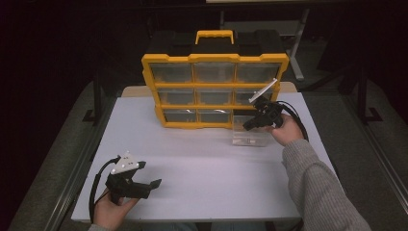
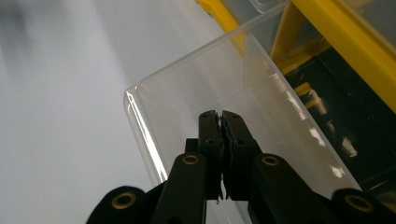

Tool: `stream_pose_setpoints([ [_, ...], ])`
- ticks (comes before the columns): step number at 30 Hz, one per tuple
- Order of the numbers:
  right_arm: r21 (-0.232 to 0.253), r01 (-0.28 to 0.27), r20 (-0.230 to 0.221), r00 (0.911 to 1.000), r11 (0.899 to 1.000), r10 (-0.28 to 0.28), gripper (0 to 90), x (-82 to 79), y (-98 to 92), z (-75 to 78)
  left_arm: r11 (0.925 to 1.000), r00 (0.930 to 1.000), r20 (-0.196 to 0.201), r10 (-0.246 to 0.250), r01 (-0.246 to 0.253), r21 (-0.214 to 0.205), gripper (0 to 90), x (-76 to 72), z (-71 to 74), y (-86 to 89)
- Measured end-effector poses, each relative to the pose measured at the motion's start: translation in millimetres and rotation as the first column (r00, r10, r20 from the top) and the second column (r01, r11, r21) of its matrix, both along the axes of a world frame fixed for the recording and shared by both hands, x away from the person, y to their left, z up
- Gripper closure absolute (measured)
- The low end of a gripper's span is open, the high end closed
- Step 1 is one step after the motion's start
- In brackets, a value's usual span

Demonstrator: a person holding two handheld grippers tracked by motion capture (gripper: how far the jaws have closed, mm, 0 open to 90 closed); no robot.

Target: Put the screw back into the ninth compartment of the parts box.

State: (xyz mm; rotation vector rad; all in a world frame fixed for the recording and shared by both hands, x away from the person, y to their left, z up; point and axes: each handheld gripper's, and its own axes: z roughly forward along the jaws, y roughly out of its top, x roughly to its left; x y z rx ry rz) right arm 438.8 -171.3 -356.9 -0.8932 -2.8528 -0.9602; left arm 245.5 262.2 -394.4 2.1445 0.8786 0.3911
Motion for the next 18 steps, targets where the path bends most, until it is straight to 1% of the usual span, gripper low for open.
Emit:
stream_pose_setpoints([
  [3,0.007,-0.005,0.002,1.0000,1.000,0.005,81.2,1.1,-0.1,-1.3,1.0000,1.0000,-0.004,0.002,-0.002,-0.005,15.7,0.2,-0.4,0.2],
  [5,0.012,0.007,-0.001,1.0000,1.000,-0.007,78.9,0.5,-0.6,-0.8,0.9999,1.0000,-0.007,0.006,-0.006,-0.008,15.7,0.1,-0.7,0.1],
  [6,0.017,0.007,0.008,0.9999,1.000,-0.007,78.1,0.2,-0.9,-0.3,0.9999,0.9999,-0.007,0.008,-0.008,-0.011,15.7,0.0,-0.8,0.2],
  [7,0.022,0.010,0.003,0.9999,1.000,-0.010,78.0,-0.5,-1.6,0.8,0.9999,0.9999,-0.008,0.009,-0.009,-0.013,15.7,0.1,-0.9,0.2],
  [9,0.032,0.021,0.007,0.9997,0.999,-0.021,75.7,-3.5,-2.3,3.5,0.9999,0.9999,-0.009,0.010,-0.010,-0.014,15.7,0.3,-1.0,0.5],
  [14,0.056,0.023,0.033,0.9991,0.998,-0.025,70.5,-7.8,-8.0,9.5,0.9999,0.9999,-0.010,0.009,-0.009,-0.011,15.7,0.3,-0.6,0.0],
  [15,0.067,0.034,0.026,0.9990,0.997,-0.036,69.5,-10.1,-8.8,11.5,0.9999,0.9999,-0.010,0.009,-0.009,-0.011,15.7,0.4,-0.5,-0.1],
  [18,0.082,0.040,0.029,0.9987,0.996,-0.043,66.2,-15.3,-11.5,16.8,0.9999,0.9999,-0.011,0.008,-0.008,-0.009,15.8,0.4,-0.5,-0.4],
])
